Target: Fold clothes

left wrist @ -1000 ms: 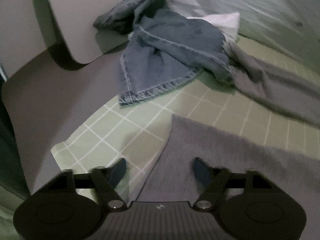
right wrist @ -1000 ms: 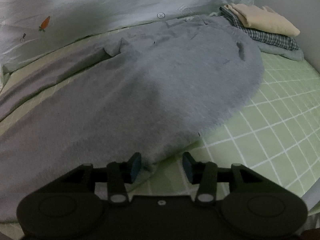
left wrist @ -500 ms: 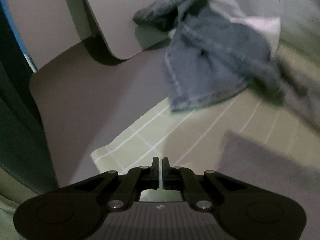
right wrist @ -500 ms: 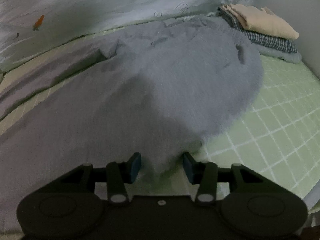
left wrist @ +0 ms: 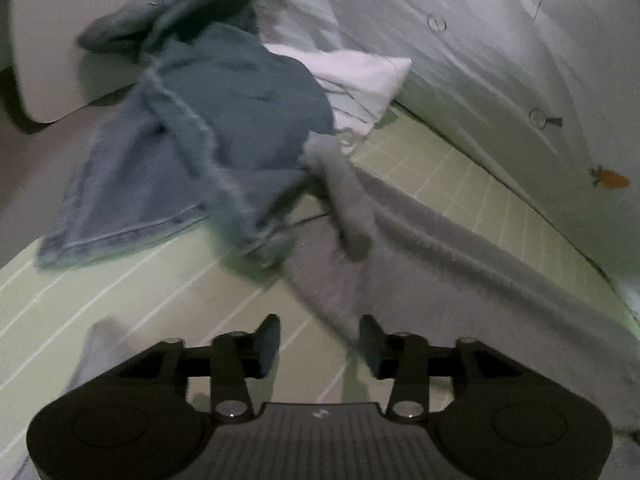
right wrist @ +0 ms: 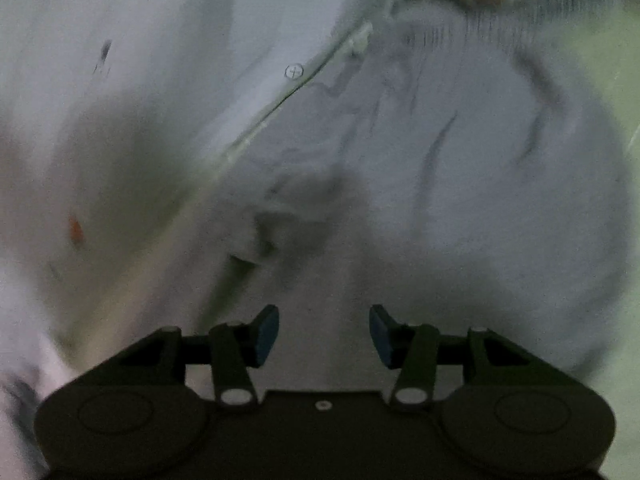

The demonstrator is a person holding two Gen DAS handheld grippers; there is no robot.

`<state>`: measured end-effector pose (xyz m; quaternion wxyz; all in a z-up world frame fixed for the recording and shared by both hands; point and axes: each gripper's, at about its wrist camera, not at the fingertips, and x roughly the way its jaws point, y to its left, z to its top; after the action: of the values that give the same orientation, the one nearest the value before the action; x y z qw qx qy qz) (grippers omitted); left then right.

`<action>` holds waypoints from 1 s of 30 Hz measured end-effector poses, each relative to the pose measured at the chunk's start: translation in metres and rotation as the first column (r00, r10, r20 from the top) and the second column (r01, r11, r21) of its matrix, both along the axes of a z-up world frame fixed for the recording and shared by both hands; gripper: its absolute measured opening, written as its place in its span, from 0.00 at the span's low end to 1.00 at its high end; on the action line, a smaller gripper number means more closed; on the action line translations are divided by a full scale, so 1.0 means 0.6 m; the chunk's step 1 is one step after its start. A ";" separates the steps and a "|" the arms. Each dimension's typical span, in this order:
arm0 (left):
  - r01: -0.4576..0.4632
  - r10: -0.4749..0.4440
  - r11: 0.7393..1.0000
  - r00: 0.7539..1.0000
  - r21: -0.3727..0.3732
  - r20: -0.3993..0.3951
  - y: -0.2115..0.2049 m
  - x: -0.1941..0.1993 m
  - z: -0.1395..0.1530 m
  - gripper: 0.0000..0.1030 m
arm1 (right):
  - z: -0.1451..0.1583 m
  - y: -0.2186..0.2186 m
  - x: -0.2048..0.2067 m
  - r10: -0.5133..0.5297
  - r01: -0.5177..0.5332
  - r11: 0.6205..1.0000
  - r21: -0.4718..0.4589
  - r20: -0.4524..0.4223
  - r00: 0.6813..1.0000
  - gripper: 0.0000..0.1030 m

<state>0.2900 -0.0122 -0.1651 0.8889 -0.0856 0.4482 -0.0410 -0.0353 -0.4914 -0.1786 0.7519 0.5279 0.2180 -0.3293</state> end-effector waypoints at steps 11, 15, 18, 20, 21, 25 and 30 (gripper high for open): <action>-0.095 0.106 0.981 0.993 0.167 -0.059 0.012 0.064 -0.028 0.72 | -0.053 -0.018 0.166 0.040 -0.045 0.991 0.129 0.035 0.999 0.55; -0.096 0.106 0.983 0.993 0.155 -0.053 0.012 0.075 -0.031 0.72 | -0.048 -0.019 0.206 0.068 -0.069 0.995 0.069 0.010 0.998 0.61; -0.122 0.127 0.990 0.990 0.076 -0.059 0.007 0.077 -0.028 0.71 | -0.043 -0.028 0.213 0.057 -0.056 0.997 0.056 -0.003 0.998 0.64; -0.125 0.125 0.992 0.990 0.017 -0.065 0.001 0.079 -0.027 0.71 | -0.041 -0.032 0.216 0.050 -0.049 0.998 0.049 -0.011 0.999 0.64; -0.123 0.122 0.992 0.990 -0.001 -0.065 -0.004 0.080 -0.028 0.71 | -0.041 -0.034 0.217 0.048 -0.047 0.998 0.044 -0.015 0.999 0.64; -0.156 0.152 0.986 0.987 -0.065 -0.060 -0.007 0.083 -0.030 0.67 | -0.047 -0.044 0.213 0.005 -0.008 0.995 0.098 0.022 1.000 0.65; -0.202 0.190 0.968 0.978 -0.148 -0.092 0.008 0.083 -0.031 0.58 | -0.065 -0.047 0.205 -0.069 0.041 0.974 0.224 0.120 0.990 0.65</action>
<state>0.3398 -0.0077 -0.1839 0.8611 -0.2006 0.4669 0.0151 0.0877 -0.5196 -0.2174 0.6913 0.6342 0.1902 -0.2894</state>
